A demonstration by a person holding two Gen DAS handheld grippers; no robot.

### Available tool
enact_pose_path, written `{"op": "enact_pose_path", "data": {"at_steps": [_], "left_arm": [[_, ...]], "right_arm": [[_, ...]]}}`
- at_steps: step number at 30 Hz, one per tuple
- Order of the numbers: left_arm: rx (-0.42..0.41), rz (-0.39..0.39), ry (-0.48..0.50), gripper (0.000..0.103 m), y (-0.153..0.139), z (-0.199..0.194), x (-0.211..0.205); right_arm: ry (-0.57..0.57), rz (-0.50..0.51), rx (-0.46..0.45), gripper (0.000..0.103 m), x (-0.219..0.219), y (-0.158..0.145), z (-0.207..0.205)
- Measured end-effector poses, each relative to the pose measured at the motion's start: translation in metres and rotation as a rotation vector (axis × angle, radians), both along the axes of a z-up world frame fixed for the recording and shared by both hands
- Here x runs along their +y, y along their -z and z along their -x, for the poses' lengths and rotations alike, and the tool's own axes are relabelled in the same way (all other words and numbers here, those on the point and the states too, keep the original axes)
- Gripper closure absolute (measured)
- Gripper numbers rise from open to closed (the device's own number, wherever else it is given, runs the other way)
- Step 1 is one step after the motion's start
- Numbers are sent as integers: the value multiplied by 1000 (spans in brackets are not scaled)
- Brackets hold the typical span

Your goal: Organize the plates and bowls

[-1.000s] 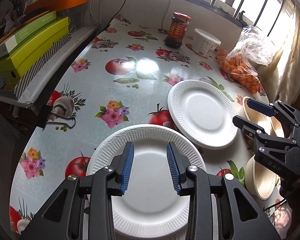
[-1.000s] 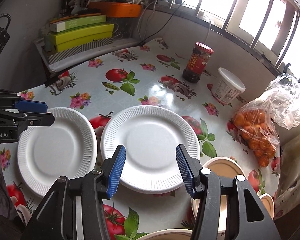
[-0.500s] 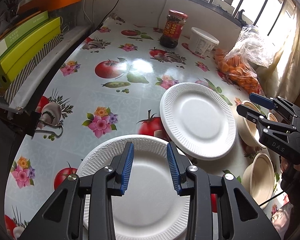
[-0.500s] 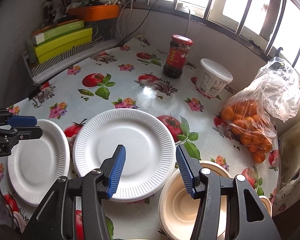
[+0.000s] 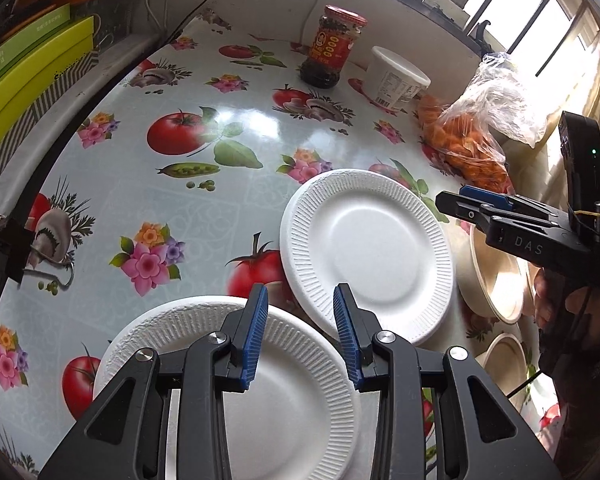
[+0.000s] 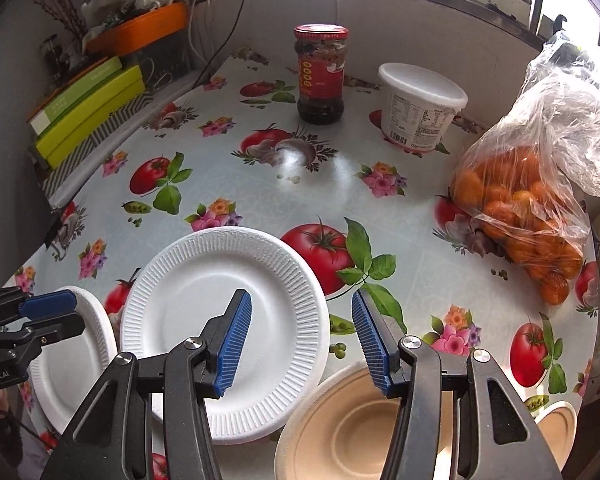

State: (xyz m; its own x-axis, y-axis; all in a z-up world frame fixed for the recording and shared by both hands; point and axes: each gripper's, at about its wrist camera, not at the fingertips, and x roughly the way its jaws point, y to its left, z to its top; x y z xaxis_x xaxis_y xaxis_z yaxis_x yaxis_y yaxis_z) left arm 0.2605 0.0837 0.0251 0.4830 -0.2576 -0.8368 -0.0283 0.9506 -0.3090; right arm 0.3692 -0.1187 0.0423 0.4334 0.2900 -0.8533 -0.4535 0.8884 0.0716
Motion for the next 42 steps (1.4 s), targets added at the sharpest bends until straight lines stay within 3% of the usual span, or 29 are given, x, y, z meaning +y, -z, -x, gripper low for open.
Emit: {"op": "enact_pose_path", "data": {"at_steps": [3,12,28,36,42], "left_arm": [[33,79,10,68,8,-8,-2],[77,134,-1,68,23,-16,-5],[87,120,6,68,24,-20,-7],[88,118,4,68,26,-22,-7],[87,123,1,68,25,-23,-6]], "right_arm": [[7,-1,28,50,0,7,-12],[13,-51,111,50,-4,29,-29],[6,-58,132,52,2,38,-31],[7,-53,143,58,2,43,-33],[2,-40,143,74,3,46,-34]]}}
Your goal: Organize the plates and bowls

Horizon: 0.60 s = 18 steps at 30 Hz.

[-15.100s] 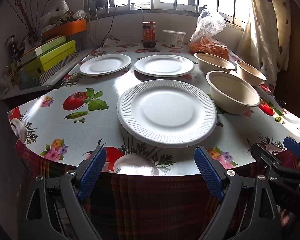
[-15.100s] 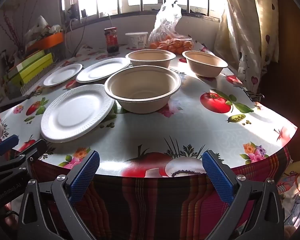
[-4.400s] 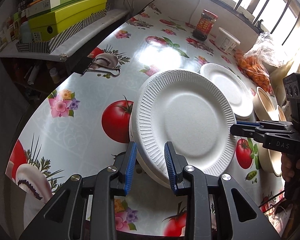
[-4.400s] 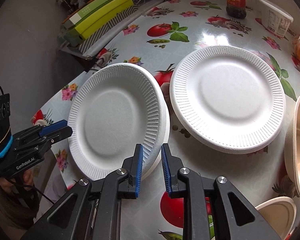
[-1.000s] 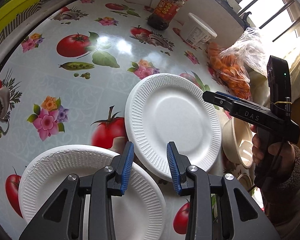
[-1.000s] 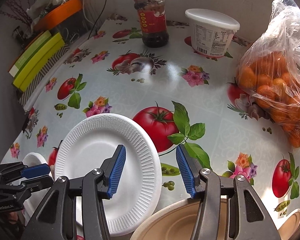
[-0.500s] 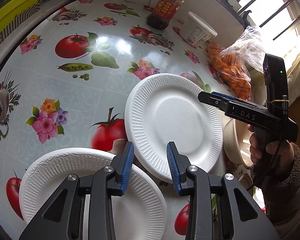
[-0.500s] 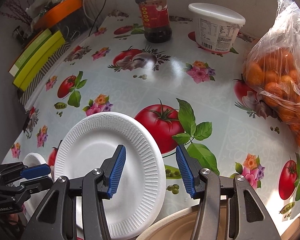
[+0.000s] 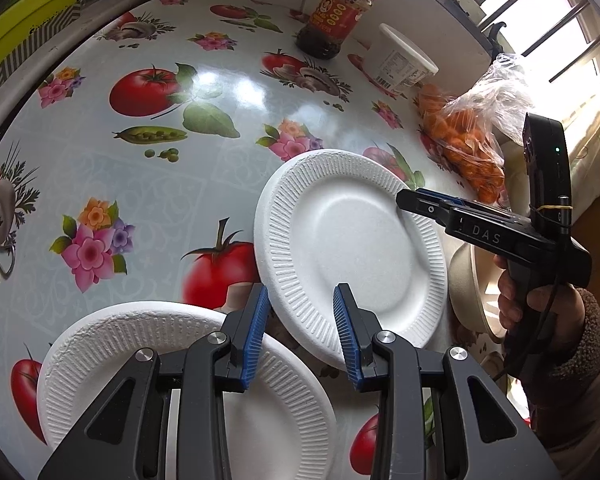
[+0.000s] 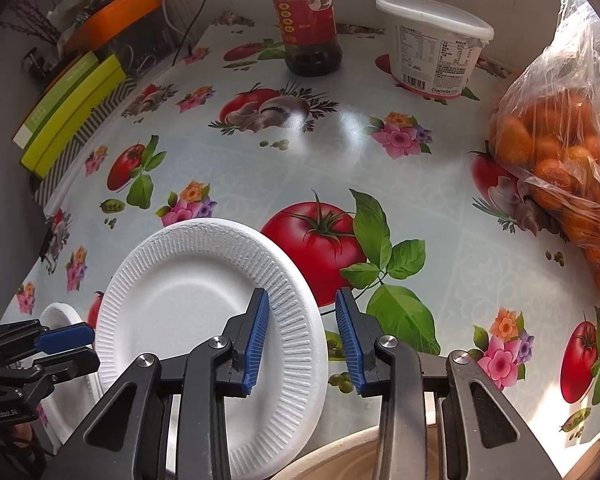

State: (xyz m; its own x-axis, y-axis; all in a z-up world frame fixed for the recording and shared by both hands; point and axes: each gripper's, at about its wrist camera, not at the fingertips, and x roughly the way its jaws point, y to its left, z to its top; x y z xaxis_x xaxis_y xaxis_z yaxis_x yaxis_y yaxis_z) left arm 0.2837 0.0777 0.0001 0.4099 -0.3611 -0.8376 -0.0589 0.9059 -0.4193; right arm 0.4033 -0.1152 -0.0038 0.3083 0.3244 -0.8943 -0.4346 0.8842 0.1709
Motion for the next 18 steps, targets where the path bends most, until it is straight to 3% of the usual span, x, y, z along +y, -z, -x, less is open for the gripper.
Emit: {"op": "enact_pose_path", "data": {"at_steps": [18], "left_arm": [[-11,12,-7,68,-2,1,1]], "right_arm": [[32,-21,11,77,-1,1,-2]]}}
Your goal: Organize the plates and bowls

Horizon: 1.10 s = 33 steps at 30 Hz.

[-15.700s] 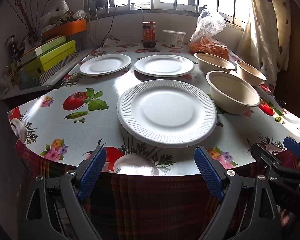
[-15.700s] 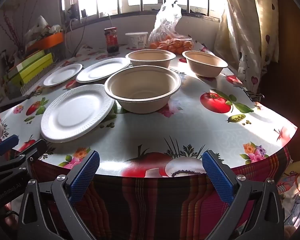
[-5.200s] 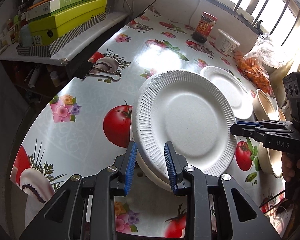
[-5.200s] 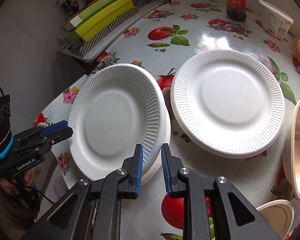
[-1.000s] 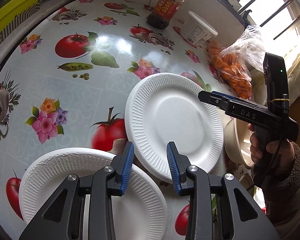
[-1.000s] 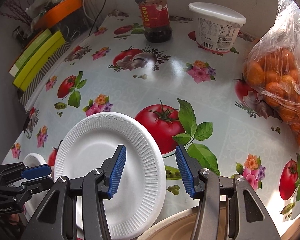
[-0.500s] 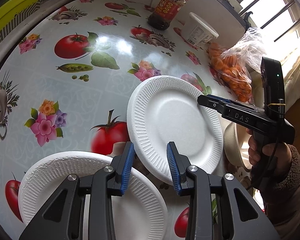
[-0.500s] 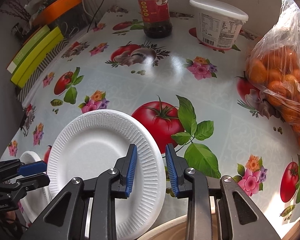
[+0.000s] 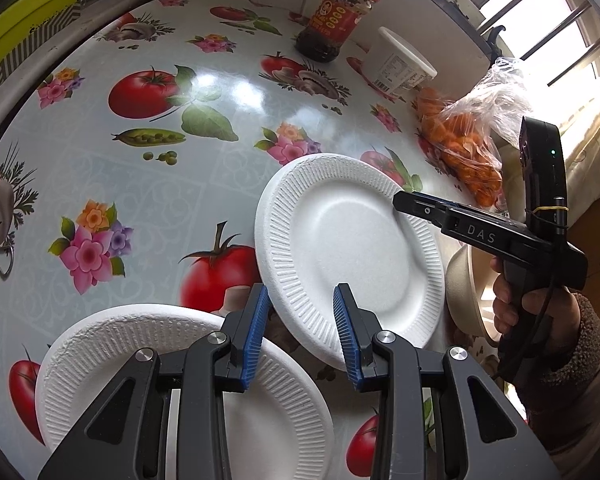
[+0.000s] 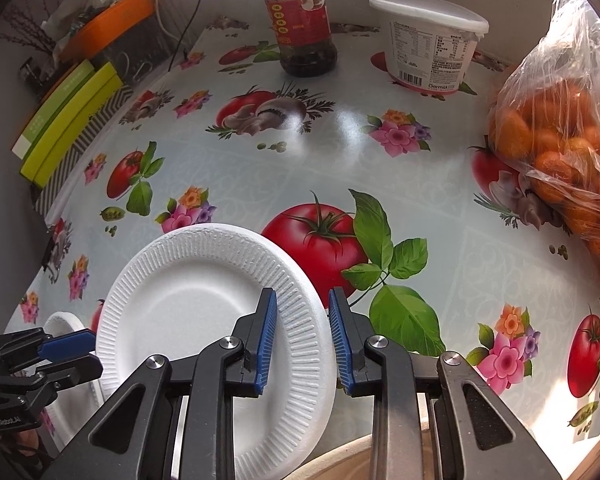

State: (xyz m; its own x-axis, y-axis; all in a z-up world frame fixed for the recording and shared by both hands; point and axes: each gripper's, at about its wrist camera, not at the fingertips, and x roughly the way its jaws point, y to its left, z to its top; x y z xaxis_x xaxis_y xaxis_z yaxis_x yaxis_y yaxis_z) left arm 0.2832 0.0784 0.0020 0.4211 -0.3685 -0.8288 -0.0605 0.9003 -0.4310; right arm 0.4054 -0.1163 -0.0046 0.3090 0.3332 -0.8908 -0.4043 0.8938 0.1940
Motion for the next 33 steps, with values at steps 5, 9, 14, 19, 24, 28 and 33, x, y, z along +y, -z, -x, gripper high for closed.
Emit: {"op": "enact_pose_path", "data": {"at_steps": [5,9,14,19,24,28,33], "left_arm": [[-7,-3,1,68,-2,0,0],[-6,-5,3,68,-2,0,1],[-9,-10,-7,68,-3,0,3],[-17,-9,-14,68,-6,2,5],[-25,-5,-18,68,-9,4,7],[-31,-4,-21,68,-11,5,8],[-37,-5,-28,68,-14,9,11]], "right_arm": [[18,-18,9,77,-2,-1,0],[18,-19,9,77,-2,-1,0],[25,-35,11,77,-3,-3,0],[36,-51,16,77,-3,-6,2],[39,-54,10,77,-2,-10,4],[38,-56,8,77,-1,-13,5],[31,-60,6,77,1,-18,8]]}}
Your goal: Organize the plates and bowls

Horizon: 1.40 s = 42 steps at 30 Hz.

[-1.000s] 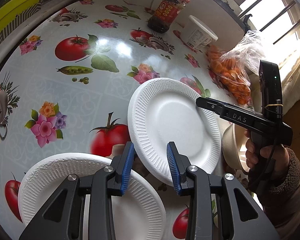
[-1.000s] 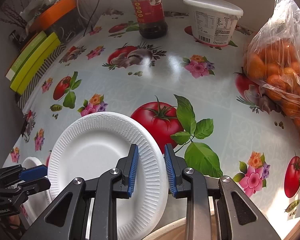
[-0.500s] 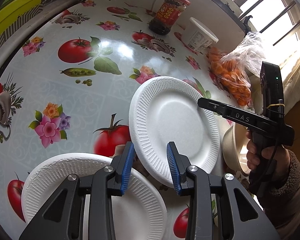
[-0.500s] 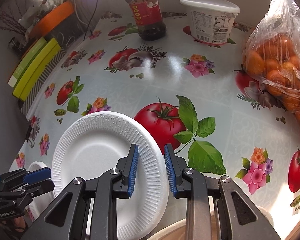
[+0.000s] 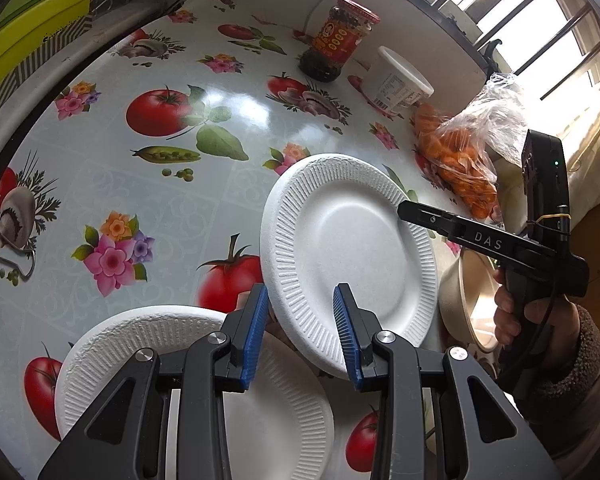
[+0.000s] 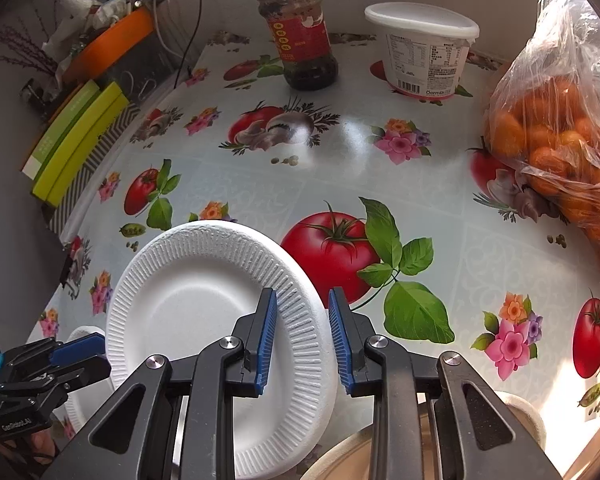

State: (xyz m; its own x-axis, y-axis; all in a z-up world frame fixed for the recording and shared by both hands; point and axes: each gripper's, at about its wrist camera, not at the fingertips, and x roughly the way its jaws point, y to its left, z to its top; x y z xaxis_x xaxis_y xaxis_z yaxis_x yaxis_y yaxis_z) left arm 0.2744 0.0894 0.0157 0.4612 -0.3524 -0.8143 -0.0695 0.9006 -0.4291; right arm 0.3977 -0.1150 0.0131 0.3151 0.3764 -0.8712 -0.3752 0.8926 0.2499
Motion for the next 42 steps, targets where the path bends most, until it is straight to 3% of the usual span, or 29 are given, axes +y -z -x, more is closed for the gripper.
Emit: {"op": "enact_pose_path", "data": {"at_steps": [24,42], "left_arm": [[-34,13,-54,68,-19,45,28],[-34,15,-128,68,-18,88,68]], "right_arm": [[-57,-23,-18,77,29,-25,38],[-131,-42,3,77,71,-24,75]]}}
